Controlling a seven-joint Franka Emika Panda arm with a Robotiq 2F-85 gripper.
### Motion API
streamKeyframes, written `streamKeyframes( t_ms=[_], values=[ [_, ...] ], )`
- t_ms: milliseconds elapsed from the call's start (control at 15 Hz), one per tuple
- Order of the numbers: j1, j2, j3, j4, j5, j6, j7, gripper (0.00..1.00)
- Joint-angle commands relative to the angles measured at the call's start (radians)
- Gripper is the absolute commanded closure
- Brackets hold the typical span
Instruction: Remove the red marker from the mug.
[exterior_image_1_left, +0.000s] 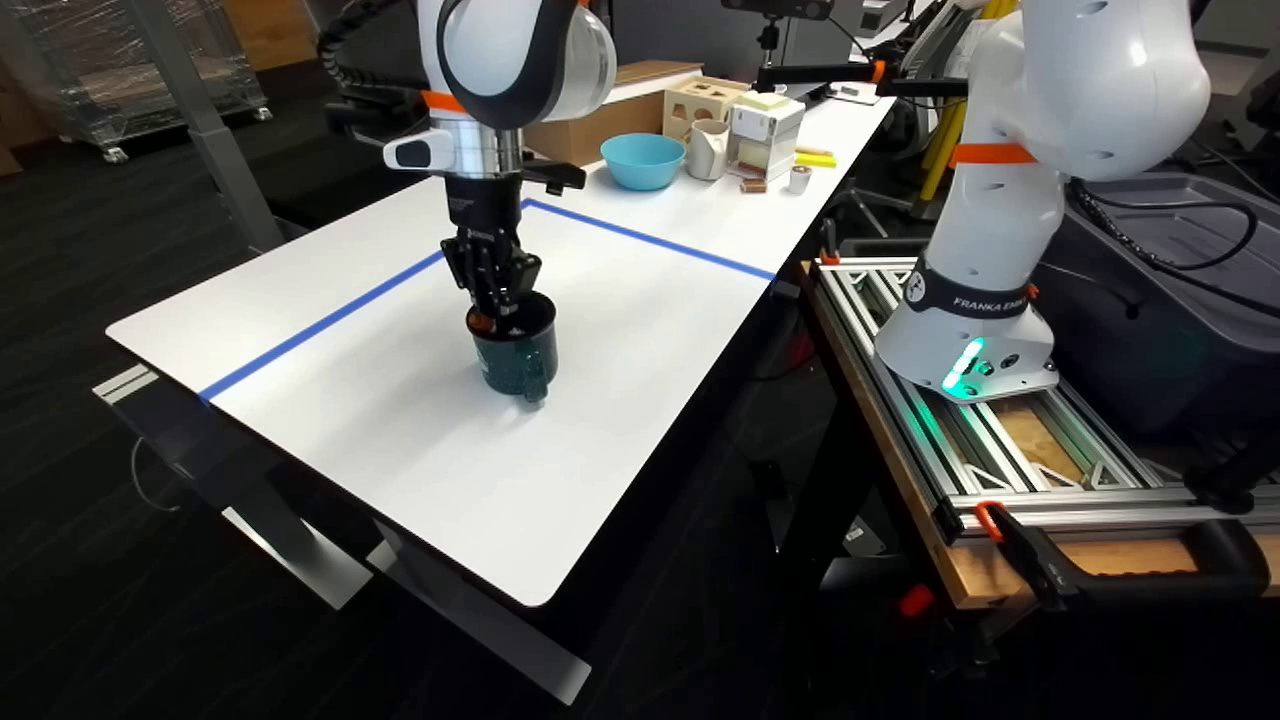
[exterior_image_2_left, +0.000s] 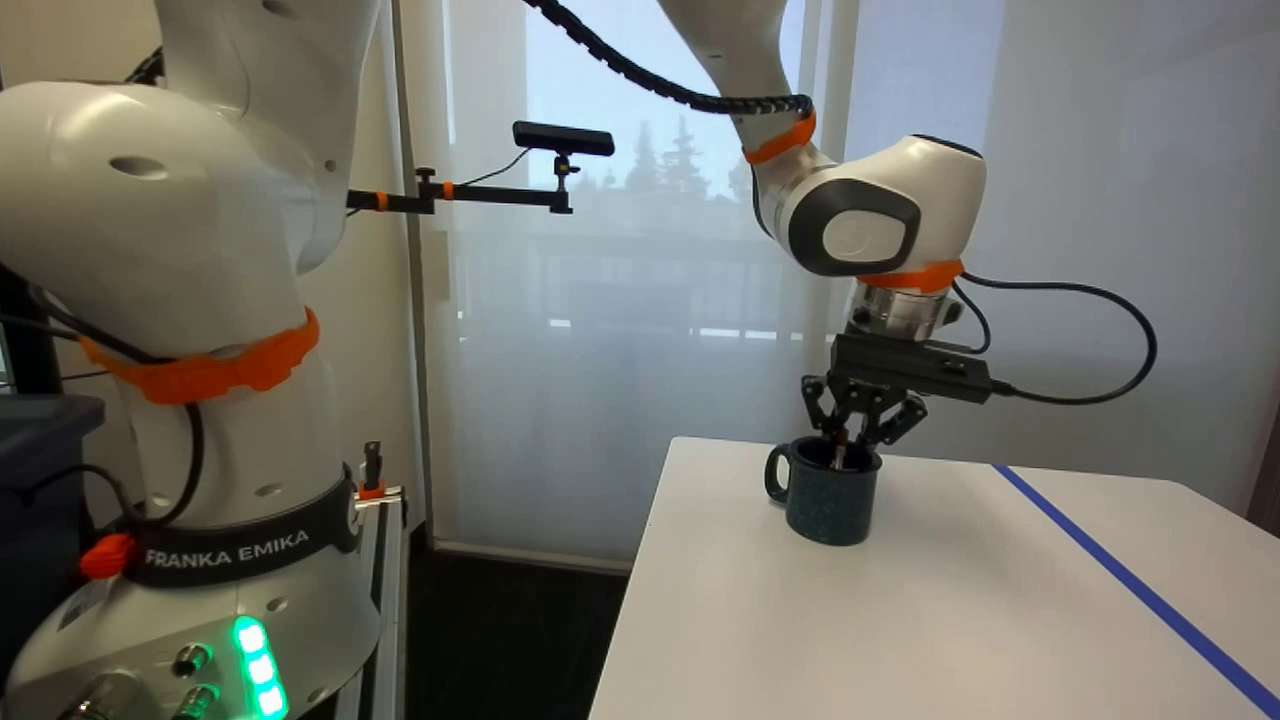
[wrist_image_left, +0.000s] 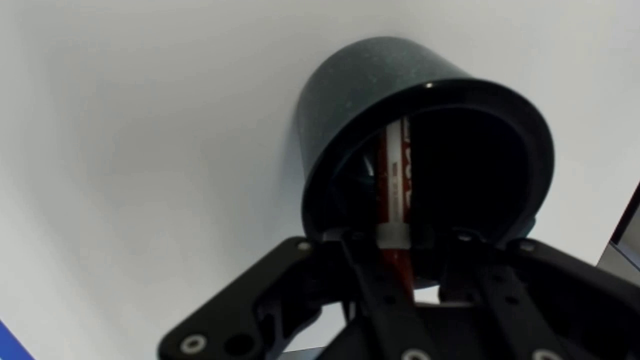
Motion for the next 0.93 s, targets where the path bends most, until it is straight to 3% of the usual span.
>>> streamKeyframes(
  t_ms=[0, 533, 867],
  values=[
    [-0.018, -0.005, 0.016, 0.012, 0.032, -0.001, -0.029, 0.96],
    [-0.026, -0.124, 0.016, -0.053, 0.119, -0.049, -0.012, 0.95],
    [-0.018, -0.229, -0.036, -0.101, 0.204, -0.103, 0.031, 0.95]
  ],
)
